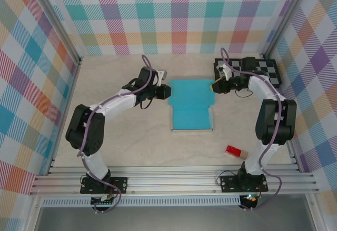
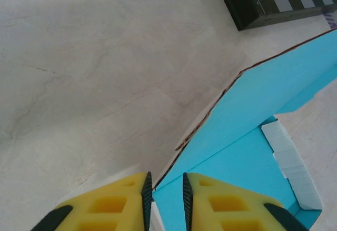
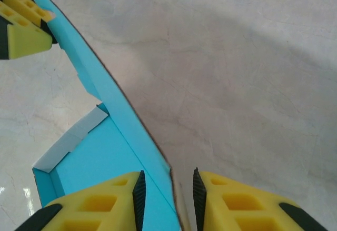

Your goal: Fold the paper box

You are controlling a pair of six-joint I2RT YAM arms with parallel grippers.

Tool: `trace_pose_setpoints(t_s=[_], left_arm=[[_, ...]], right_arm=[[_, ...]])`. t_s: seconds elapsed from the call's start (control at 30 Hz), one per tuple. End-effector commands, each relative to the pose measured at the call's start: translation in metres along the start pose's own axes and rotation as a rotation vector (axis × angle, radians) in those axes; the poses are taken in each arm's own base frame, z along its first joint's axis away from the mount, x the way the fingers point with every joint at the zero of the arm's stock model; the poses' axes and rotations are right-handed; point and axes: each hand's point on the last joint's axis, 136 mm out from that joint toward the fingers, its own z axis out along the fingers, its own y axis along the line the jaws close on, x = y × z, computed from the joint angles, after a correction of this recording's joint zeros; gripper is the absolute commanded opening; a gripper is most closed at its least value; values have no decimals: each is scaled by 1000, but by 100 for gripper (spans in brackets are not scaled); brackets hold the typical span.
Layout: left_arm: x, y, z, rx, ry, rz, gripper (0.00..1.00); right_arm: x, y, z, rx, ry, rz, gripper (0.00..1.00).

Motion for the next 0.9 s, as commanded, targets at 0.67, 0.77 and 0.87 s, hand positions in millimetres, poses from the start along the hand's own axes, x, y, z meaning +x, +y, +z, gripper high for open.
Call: trace_pose_setpoints(t_s=[0.67,0.77,0.87], left_arm=[[-8,-38,5,131,-50,85,3],[-8,-40,5,113,-63,98,0],[-9,-27,4,30,-76,99,0]], right_arm=[[6,19,-13,-16,-63,-19,30],[8,20,-13,-14,-64,-19,30],[10,13,-14,36,-60,-14,33]])
